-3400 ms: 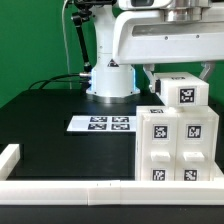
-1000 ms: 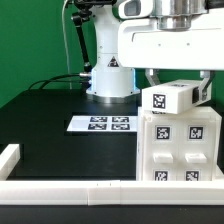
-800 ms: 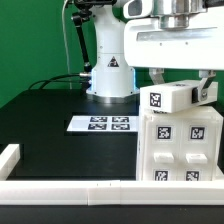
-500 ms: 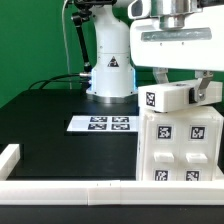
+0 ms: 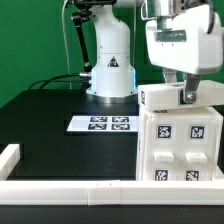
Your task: Assemble cabinet
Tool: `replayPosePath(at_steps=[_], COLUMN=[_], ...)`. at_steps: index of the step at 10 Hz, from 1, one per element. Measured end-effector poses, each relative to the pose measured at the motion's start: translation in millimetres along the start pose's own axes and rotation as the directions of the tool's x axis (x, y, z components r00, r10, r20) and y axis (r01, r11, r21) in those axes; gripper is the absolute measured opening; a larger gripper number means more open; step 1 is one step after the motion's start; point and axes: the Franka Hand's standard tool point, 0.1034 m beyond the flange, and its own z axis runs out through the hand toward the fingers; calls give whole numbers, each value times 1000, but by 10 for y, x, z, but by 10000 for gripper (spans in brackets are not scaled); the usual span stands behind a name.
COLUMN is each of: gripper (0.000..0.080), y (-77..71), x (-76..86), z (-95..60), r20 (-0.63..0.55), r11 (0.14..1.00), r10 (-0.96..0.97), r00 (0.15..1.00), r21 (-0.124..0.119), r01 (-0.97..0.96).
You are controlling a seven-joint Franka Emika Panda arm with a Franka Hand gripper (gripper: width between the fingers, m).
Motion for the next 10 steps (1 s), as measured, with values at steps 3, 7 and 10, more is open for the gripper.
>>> replayPosePath(at_steps=[3,7,10], gripper=[543,543,543], y=[-7,1,7], x=[16,5,30], z=[9,3,16], r20=[18,53,82], r11=[971,887,860], r10=[238,462,510], r00=[971,885,856], r21=[6,-21,-32], r01=[-238,-462,-510])
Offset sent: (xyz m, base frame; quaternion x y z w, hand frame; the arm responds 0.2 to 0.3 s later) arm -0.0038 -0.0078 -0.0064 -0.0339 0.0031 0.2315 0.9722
